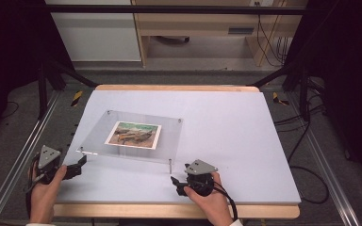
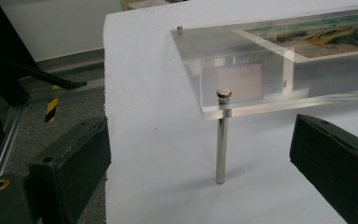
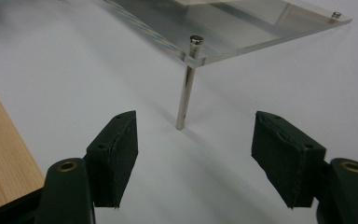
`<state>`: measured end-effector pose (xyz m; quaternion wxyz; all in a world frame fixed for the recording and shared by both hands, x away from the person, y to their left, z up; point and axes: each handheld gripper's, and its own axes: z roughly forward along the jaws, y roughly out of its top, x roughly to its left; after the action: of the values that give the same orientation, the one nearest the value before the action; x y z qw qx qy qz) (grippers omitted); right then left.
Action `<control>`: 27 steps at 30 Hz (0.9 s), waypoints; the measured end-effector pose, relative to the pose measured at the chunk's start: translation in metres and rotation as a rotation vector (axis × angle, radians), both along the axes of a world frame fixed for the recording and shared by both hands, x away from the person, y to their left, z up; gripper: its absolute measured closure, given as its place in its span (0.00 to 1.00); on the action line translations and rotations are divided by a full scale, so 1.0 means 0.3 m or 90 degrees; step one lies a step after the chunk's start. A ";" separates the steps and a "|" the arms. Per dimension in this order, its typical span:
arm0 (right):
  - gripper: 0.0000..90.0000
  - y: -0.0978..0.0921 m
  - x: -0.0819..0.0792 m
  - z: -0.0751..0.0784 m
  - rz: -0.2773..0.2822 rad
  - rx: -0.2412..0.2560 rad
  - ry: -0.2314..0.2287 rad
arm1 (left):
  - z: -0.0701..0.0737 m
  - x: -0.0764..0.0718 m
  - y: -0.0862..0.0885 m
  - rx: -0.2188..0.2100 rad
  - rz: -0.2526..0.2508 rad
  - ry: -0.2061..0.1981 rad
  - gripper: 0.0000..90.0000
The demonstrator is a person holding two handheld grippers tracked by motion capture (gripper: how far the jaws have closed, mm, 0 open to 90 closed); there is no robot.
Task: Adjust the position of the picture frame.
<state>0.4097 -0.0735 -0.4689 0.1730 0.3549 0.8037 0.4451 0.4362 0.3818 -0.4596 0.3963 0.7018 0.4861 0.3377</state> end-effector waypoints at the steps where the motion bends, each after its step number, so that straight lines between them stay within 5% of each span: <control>1: 0.34 0.004 0.002 -0.002 0.000 0.001 0.006 | 0.000 0.000 -0.001 0.002 -0.002 -0.001 0.05; 15: 0.52 0.052 0.049 -0.026 0.023 -0.007 0.039 | 0.006 -0.004 0.017 -0.028 0.001 0.020 0.07; 27: 0.78 0.093 0.129 -0.028 0.027 0.033 0.043 | 0.008 -0.001 0.015 -0.047 -0.016 0.037 0.05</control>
<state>0.4483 -0.0456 -0.4772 0.1270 0.3567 0.8046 0.4574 0.4359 0.3862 -0.4574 0.4116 0.7024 0.5006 0.2942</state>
